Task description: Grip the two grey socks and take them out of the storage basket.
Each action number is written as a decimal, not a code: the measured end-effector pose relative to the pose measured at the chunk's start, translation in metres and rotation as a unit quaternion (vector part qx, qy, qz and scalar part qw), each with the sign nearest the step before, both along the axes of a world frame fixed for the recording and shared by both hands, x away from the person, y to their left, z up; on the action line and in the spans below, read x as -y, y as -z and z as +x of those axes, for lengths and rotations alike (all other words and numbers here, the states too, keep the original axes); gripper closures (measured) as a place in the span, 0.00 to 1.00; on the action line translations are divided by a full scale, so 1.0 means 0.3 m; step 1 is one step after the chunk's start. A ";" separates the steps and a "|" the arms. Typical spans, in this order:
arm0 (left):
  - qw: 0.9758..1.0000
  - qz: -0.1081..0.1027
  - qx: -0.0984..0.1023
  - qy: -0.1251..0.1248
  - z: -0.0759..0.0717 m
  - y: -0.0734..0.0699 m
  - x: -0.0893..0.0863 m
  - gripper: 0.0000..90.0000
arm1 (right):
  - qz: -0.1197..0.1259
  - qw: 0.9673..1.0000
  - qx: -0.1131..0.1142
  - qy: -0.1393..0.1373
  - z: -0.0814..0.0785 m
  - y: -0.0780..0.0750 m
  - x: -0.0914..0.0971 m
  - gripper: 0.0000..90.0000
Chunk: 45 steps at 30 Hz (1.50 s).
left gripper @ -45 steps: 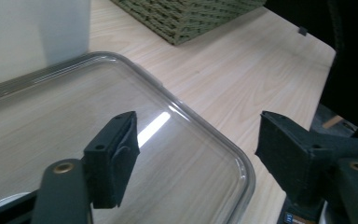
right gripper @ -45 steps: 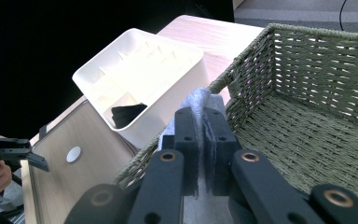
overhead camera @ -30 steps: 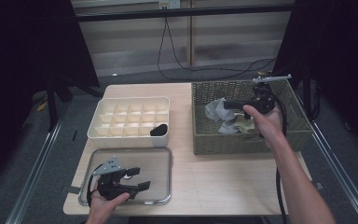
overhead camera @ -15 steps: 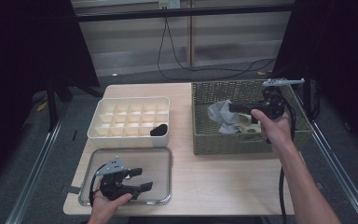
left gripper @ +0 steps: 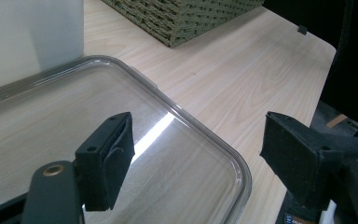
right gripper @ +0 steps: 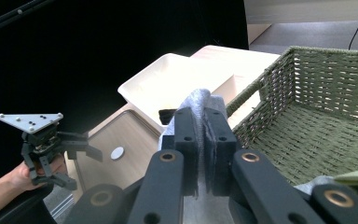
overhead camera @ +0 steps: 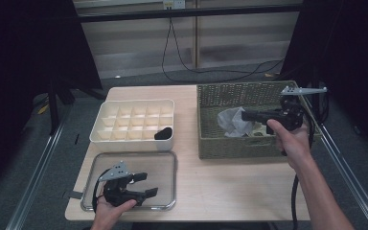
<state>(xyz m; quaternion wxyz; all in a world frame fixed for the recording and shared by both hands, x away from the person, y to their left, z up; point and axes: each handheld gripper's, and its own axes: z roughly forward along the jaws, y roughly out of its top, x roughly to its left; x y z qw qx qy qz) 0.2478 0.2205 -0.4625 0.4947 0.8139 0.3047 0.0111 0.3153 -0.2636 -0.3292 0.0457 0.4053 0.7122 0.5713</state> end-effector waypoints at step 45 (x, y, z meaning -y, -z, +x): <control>0.998 -0.005 0.009 0.055 0.033 -0.026 0.179 0.43 | -0.011 0.998 -0.044 0.043 -0.295 0.245 0.044 0.94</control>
